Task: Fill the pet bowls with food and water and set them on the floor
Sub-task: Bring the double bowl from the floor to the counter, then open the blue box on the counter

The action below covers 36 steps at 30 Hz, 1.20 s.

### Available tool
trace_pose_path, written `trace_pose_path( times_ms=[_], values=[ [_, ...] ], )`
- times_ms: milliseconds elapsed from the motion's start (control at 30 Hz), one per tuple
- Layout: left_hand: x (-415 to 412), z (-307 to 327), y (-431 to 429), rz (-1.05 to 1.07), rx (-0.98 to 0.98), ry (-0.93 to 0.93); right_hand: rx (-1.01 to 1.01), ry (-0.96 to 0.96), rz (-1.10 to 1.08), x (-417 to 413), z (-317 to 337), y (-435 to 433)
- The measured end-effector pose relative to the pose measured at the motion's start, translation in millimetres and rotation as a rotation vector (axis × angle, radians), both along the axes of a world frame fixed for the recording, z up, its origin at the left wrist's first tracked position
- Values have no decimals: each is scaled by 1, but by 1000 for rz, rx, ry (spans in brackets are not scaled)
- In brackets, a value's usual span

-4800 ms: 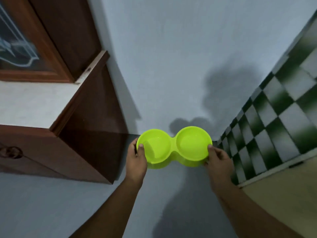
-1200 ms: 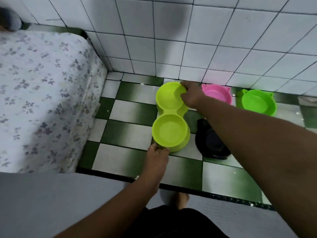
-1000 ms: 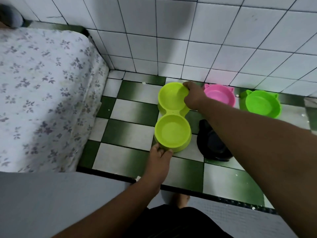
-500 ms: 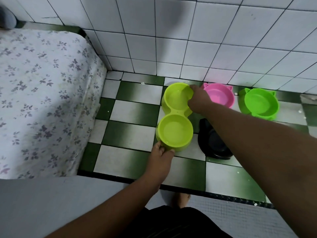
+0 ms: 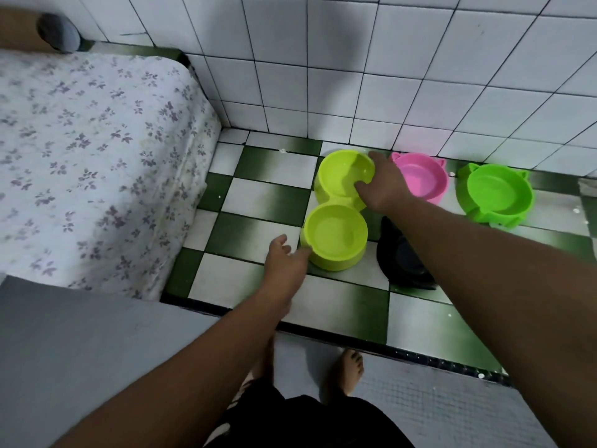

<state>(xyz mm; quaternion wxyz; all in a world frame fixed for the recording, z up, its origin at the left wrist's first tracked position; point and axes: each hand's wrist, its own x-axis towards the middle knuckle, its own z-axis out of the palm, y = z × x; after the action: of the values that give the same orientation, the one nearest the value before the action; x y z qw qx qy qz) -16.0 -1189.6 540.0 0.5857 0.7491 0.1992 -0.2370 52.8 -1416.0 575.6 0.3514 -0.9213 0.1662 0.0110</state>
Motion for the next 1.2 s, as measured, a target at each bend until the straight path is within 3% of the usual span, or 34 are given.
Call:
trace_pose_path(
  times_ms=[100, 400, 500, 667, 933, 1067, 1200],
  values=[
    [20, 19, 8, -56, 113, -148, -34, -65, -39, -25, 8, 9],
    [3, 64, 51, -570, 245, -578, -134, -170, -199, -146, 42, 77],
    [-32, 64, 94, -670, 209, -601, -142, -162, -294, -197, 41, 117],
    [-74, 54, 159, -736, 217, -501, -62, -117, -274, -248, 35, 185],
    [-105, 50, 192, -674, 236, -510, 24, -88, -254, -278, 28, 229],
    [-122, 11, 209, -702, 264, -477, 96, 25, -192, -300, -23, 258],
    [-123, -79, 225, -746, 348, -538, 119, 191, -1, -312, -138, 278]
  ],
)
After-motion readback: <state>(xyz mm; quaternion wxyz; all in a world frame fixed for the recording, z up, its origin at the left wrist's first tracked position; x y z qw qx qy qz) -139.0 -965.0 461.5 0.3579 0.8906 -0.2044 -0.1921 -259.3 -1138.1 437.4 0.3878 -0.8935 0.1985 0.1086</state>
